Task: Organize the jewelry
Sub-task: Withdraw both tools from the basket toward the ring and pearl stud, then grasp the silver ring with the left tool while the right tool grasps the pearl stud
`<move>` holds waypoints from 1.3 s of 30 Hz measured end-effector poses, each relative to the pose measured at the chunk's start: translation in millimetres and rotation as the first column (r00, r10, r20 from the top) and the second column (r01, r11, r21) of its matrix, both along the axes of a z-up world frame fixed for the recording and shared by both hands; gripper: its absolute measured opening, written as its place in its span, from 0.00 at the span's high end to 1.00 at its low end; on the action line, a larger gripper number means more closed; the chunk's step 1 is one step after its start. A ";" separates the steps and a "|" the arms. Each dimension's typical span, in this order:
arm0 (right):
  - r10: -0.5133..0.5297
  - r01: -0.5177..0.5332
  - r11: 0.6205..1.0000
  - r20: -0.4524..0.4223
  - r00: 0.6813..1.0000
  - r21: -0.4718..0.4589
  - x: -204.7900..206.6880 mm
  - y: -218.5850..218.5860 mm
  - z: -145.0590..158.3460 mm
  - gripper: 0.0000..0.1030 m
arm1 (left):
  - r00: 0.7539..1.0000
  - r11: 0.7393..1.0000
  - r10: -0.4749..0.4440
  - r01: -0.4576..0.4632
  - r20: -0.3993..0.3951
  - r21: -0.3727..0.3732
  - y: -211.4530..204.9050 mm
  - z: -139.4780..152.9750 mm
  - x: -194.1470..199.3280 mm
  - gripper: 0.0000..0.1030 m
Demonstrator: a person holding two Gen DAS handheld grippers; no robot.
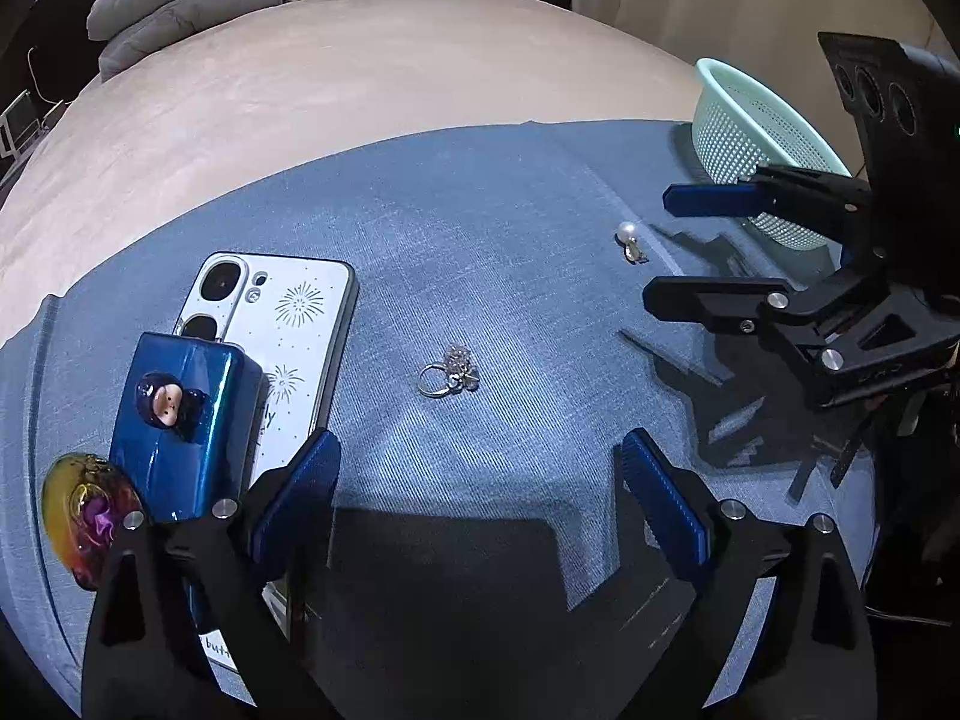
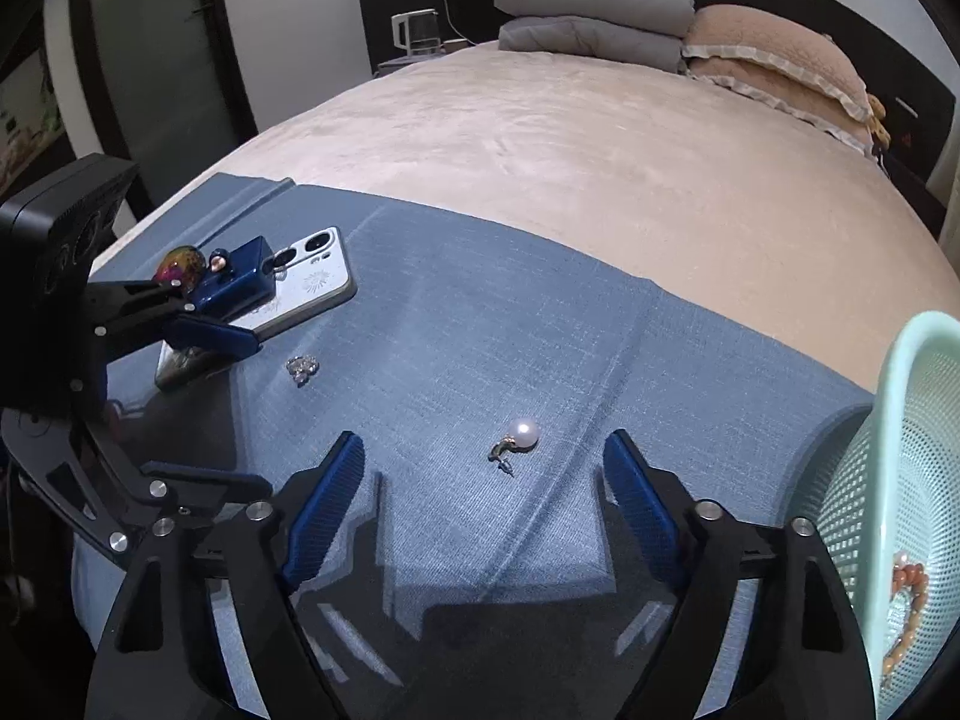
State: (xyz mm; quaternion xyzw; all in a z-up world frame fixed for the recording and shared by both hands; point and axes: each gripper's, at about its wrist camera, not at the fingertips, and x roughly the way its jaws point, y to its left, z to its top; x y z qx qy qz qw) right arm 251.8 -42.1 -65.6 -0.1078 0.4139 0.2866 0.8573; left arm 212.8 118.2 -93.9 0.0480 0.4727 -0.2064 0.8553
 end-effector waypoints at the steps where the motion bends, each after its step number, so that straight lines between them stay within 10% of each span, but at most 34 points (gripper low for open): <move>1: -0.006 0.006 1.000 -0.009 1.000 0.003 2.2 0.5 -3.0 0.33 | 1.000 1.000 0.001 -0.001 0.006 -0.004 0.4 1.3 0.5 0.15; 6: -0.025 0.026 1.000 -0.018 1.000 0.015 4.8 -0.2 -10.9 0.38 | 1.000 1.000 0.016 -0.017 0.025 0.016 0.4 9.1 -0.3 0.39; 19: -0.049 0.049 0.999 0.018 0.999 -0.019 8.4 3.5 -16.7 0.51 | 0.998 0.999 0.023 -0.025 0.056 0.031 -7.3 4.8 14.0 0.54; 26: -0.052 0.052 0.999 0.017 0.999 -0.003 7.0 2.9 -16.3 0.74 | 0.998 0.999 0.050 -0.050 0.035 -0.012 -6.4 3.3 15.4 0.85; 39: -0.035 0.035 0.999 -0.029 0.999 0.022 -14.6 -2.5 -13.3 0.89 | 0.998 0.996 0.065 -0.066 0.028 0.058 -34.7 1.7 -11.0 0.87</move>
